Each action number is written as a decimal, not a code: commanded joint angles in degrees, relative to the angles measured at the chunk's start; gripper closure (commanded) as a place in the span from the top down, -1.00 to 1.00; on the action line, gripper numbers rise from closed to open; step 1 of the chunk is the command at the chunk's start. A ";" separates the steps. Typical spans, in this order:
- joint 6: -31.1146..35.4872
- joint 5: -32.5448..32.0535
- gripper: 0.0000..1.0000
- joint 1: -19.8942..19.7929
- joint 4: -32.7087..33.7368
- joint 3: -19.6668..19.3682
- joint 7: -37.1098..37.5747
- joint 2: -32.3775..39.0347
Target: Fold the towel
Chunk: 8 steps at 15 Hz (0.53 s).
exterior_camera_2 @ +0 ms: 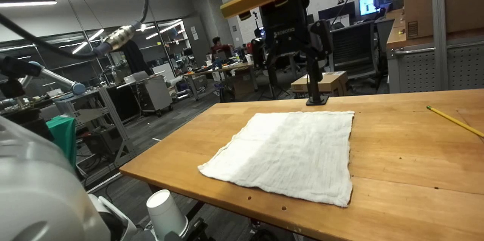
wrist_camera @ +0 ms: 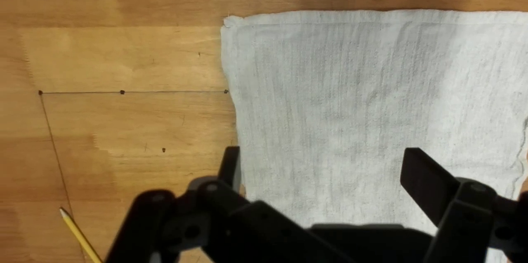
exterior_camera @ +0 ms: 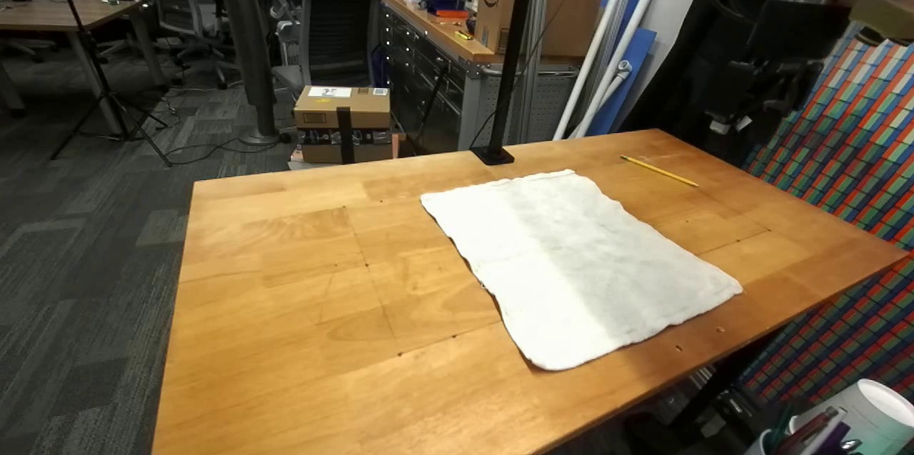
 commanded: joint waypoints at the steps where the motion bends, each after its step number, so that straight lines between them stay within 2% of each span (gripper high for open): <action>1: 0.27 -1.57 1.00 -1.46 0.71 -0.74 -1.25 1.07; 8: 0.95 2.03 1.00 -1.52 -2.49 -3.17 -4.72 -0.58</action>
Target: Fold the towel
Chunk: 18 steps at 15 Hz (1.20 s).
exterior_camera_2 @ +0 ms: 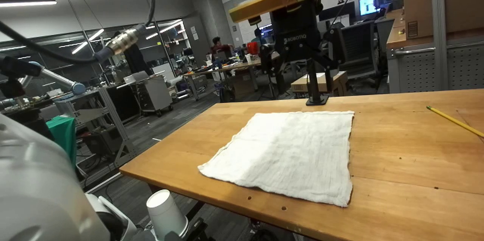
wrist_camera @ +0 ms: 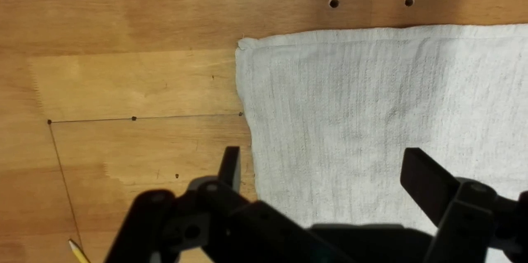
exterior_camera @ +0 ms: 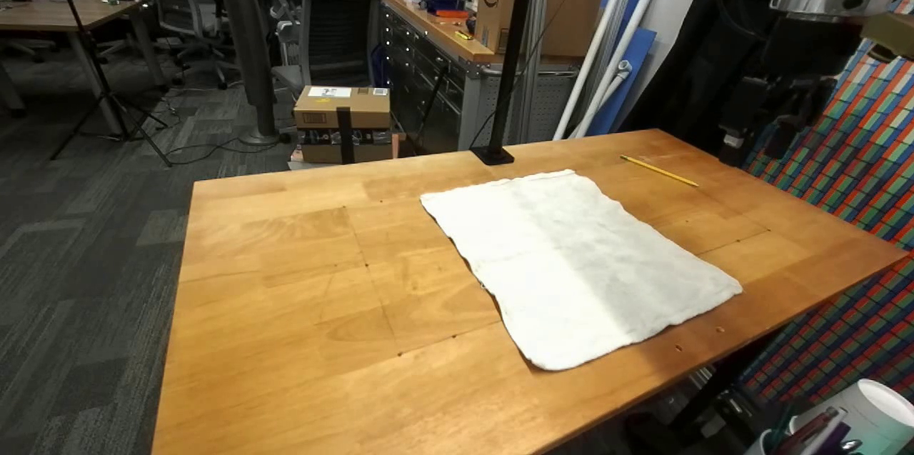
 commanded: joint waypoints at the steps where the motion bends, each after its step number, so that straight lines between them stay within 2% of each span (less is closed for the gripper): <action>1: 1.53 2.77 1.00 -0.06 -2.38 -1.88 -4.60 -1.73; 8: 7.37 3.23 1.00 -0.49 -8.75 -5.28 -12.33 -1.59; 14: 19.23 2.52 1.00 1.52 -14.86 -4.01 -17.27 -1.43; 18: 23.97 2.97 1.00 3.02 -17.47 -3.83 -19.93 0.58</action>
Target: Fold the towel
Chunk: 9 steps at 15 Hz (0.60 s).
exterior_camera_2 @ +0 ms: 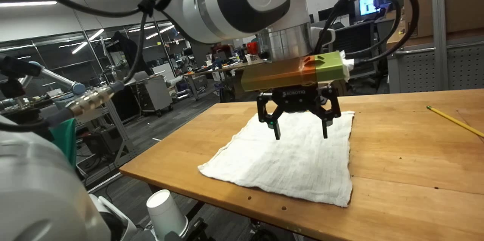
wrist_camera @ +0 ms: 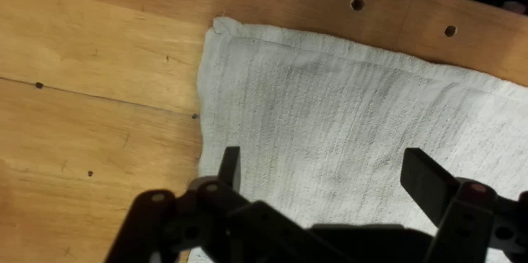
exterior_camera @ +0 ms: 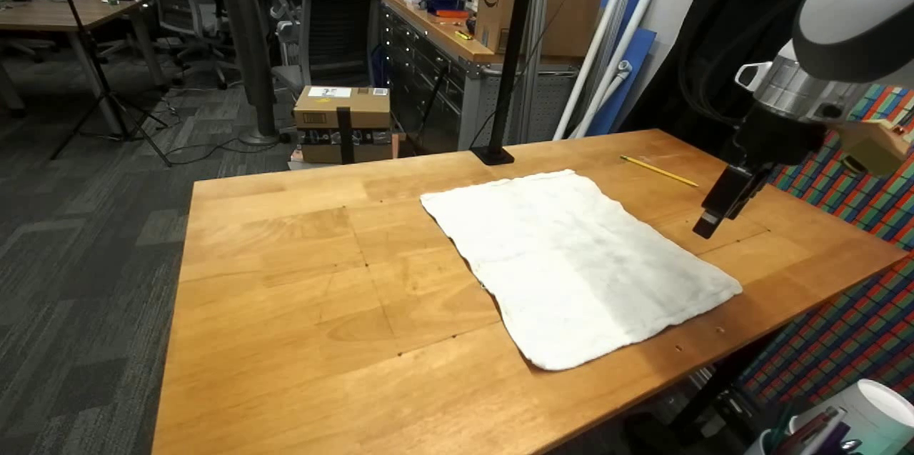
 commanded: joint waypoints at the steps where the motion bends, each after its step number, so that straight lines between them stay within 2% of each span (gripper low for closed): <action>1: 4.79 0.51 1.00 0.91 -2.83 -0.06 -3.51 1.07; 9: 16.01 1.54 1.00 0.14 -1.96 -2.50 -14.09 13.15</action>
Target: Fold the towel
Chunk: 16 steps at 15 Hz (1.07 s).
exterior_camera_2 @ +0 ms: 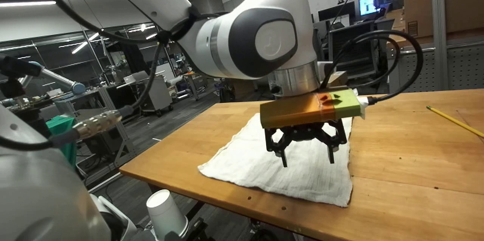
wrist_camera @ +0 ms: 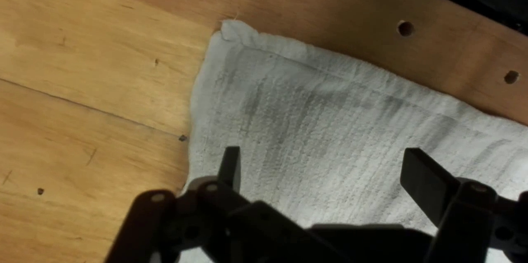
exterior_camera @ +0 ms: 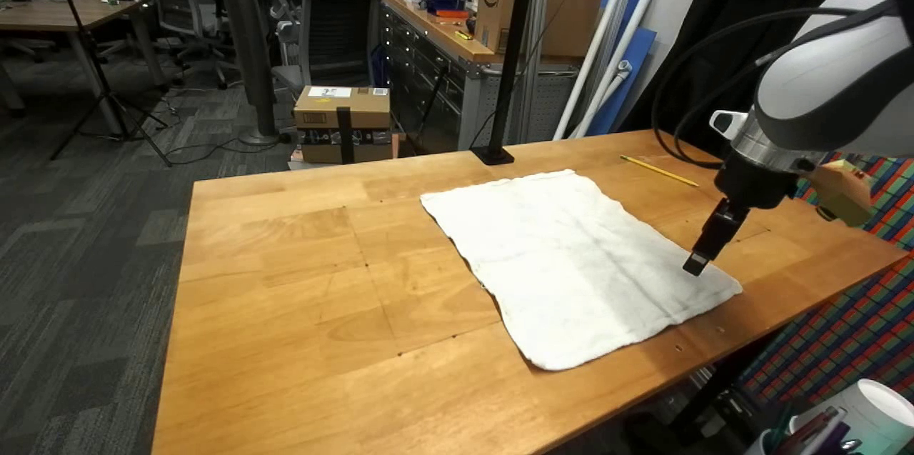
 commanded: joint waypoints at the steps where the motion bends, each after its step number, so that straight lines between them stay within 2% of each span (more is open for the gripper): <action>1: 6.56 1.77 1.00 -0.55 1.83 -0.81 -6.19 6.96; 5: 11.11 3.83 1.00 -1.75 3.78 -0.02 -11.67 12.93; 10: 12.86 5.17 1.00 -4.43 6.14 1.47 -15.43 17.25; 11: 12.72 5.34 0.50 -4.87 6.52 1.75 -15.44 17.58; 12: 12.72 5.20 0.45 -5.27 6.71 2.01 -15.23 17.85; 16: 13.01 3.21 -0.15 -6.57 7.00 2.84 -13.28 18.44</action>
